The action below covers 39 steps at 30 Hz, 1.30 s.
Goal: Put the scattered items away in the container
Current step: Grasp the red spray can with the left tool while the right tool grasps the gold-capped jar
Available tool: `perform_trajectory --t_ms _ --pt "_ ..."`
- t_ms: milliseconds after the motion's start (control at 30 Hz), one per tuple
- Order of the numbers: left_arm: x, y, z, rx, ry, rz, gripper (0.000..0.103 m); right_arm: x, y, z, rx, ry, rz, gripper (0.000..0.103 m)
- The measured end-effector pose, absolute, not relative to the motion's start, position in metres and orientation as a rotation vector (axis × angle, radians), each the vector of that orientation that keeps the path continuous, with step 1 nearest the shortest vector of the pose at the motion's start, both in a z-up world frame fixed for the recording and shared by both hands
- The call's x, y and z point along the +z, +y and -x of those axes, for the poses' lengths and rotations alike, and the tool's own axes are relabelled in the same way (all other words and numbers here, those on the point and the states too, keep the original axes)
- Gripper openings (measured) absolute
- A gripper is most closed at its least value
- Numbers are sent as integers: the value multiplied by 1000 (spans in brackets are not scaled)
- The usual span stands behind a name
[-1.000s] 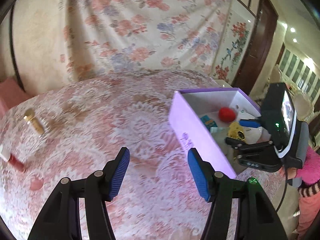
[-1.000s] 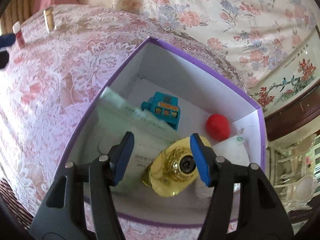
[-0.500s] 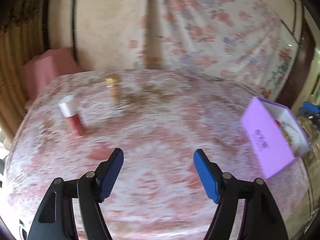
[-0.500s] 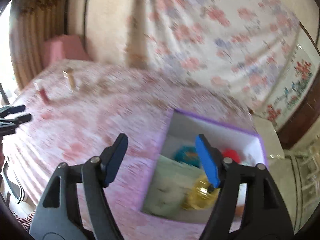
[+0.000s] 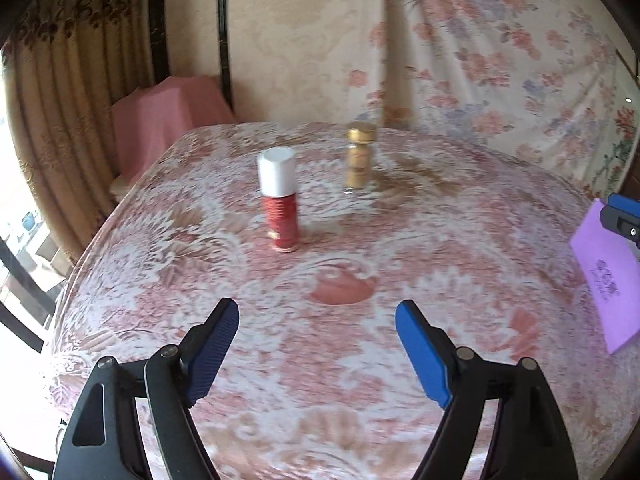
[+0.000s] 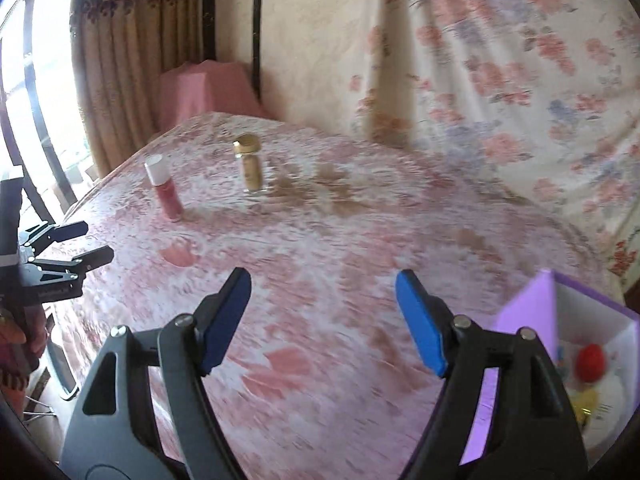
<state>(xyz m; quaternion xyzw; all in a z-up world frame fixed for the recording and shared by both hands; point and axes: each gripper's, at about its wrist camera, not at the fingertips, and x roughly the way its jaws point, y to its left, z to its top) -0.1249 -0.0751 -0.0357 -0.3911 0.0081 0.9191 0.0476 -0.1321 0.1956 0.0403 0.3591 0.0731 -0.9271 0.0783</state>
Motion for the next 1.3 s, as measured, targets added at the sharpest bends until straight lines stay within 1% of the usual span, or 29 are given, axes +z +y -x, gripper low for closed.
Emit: perform_trajectory --t_ms 267,500,900,1300 --pt "-63 -103 162 2846 8 1260 81 -10 160 194 -2678 134 -1131 77" --pt "-74 -104 198 2851 -12 1266 81 -41 131 247 -2603 125 -1140 77" --pt "-82 -93 240 2882 18 1264 81 -65 96 302 -2537 159 -1113 77" --pt "-88 -85 263 2909 -22 1266 81 -80 90 337 -2515 154 -1105 77"
